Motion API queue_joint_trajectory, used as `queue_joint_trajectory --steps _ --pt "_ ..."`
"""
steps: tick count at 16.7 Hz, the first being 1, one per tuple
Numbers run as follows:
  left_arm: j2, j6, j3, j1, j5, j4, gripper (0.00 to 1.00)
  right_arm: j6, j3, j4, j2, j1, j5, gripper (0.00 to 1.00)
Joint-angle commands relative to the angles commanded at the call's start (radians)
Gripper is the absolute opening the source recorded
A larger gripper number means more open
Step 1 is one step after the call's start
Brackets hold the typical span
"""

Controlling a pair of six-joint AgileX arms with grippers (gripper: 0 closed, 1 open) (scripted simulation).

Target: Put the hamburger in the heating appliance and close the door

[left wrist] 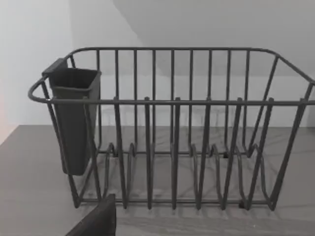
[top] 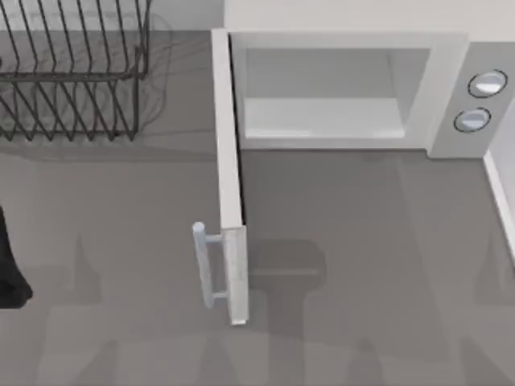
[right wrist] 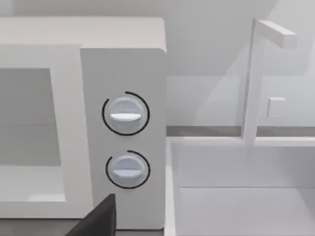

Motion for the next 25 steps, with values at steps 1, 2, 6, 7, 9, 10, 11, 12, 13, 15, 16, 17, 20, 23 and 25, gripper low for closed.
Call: queue_joint_trajectory --steps 1,2,6,7,9,10,11,12,13,15,16,17,20,23,25 --pt "0.0 0.0 0.0 0.0 0.0 0.0 1.0 0.0 0.0 0.0 0.0 0.0 0.0 1.0" --pt "0.0 0.0 0.0 0.0 0.0 0.0 1.0 -0.001 0.001 -0.001 0.001 -0.001 0.0 1.0" --pt "0.0 0.0 0.0 0.0 0.0 0.0 1.0 -0.081 0.082 -0.089 0.109 -0.055 0.0 1.0" --pt "0.0 0.0 0.0 0.0 0.0 0.0 1.0 -0.117 0.117 -0.129 0.162 -0.08 0.0 1.0" --pt "0.0 0.0 0.0 0.0 0.0 0.0 1.0 -0.202 0.199 -0.225 0.299 -0.139 0.002 1.0" --pt "0.0 0.0 0.0 0.0 0.0 0.0 1.0 -0.25 0.244 -0.279 0.381 -0.172 0.003 1.0" --pt "0.0 0.0 0.0 0.0 0.0 0.0 1.0 -0.3 0.29 -0.336 0.469 -0.205 0.004 1.0" --pt "0.0 0.0 0.0 0.0 0.0 0.0 1.0 -0.352 0.337 -0.395 0.56 -0.239 0.005 1.0" --pt "0.0 0.0 0.0 0.0 0.0 0.0 1.0 -0.405 0.384 -0.454 0.654 -0.273 0.005 1.0" --pt "0.0 0.0 0.0 0.0 0.0 0.0 1.0 -0.509 0.478 -0.571 0.84 -0.339 0.006 1.0" --pt "0.0 0.0 0.0 0.0 0.0 0.0 1.0 -0.559 0.523 -0.628 0.926 -0.371 0.006 1.0" --pt "0.0 0.0 0.0 0.0 0.0 0.0 1.0 -0.607 0.567 -0.681 1.008 -0.401 0.006 1.0" --pt "0.0 0.0 0.0 0.0 0.0 0.0 1.0 -0.735 0.687 -0.822 1.21 -0.481 0.004 1.0" --pt "0.0 0.0 0.0 0.0 0.0 0.0 1.0 -0.827 0.777 -0.921 1.354 -0.54 0.001 1.0" --pt "0.0 0.0 0.0 0.0 0.0 0.0 1.0 -0.862 0.812 -0.957 1.409 -0.562 0.0 1.0"
